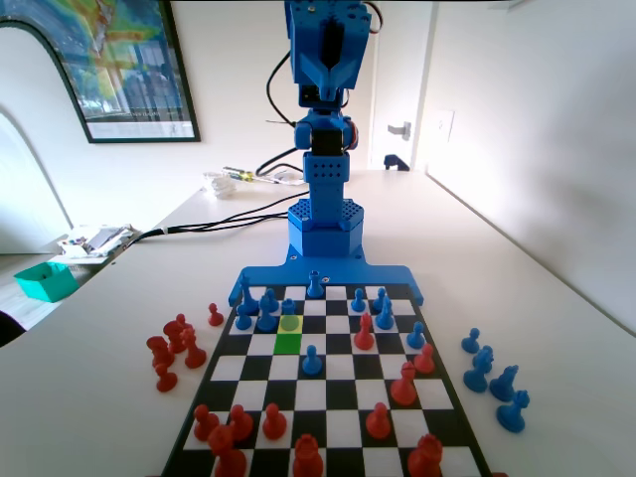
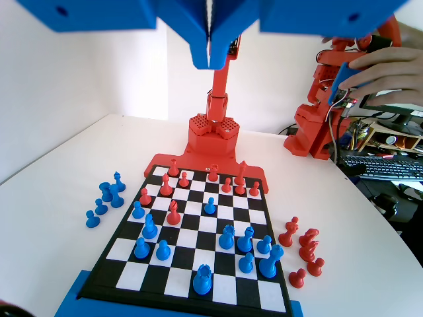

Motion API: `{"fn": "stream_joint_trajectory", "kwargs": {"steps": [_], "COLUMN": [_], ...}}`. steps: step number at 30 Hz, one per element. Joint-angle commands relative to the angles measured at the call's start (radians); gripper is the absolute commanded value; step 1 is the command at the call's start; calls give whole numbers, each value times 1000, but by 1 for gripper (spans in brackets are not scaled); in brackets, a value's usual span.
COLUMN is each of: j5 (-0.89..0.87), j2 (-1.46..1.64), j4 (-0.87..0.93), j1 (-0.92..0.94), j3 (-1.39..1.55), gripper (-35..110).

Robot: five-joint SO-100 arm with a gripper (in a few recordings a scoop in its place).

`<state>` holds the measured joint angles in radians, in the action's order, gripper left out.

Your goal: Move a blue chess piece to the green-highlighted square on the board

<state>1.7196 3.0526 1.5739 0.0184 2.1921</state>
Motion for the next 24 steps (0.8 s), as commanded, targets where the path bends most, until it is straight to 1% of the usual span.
{"fn": "stream_joint_trajectory", "kwargs": {"steps": [1,19,24], "j5": [14,26,41], "j2": [3,0,-63], "j4": [-3,-2,3], "j1": [11,6,-3], "j3": [-8,-11,-35], "gripper": [2,1,1]}}
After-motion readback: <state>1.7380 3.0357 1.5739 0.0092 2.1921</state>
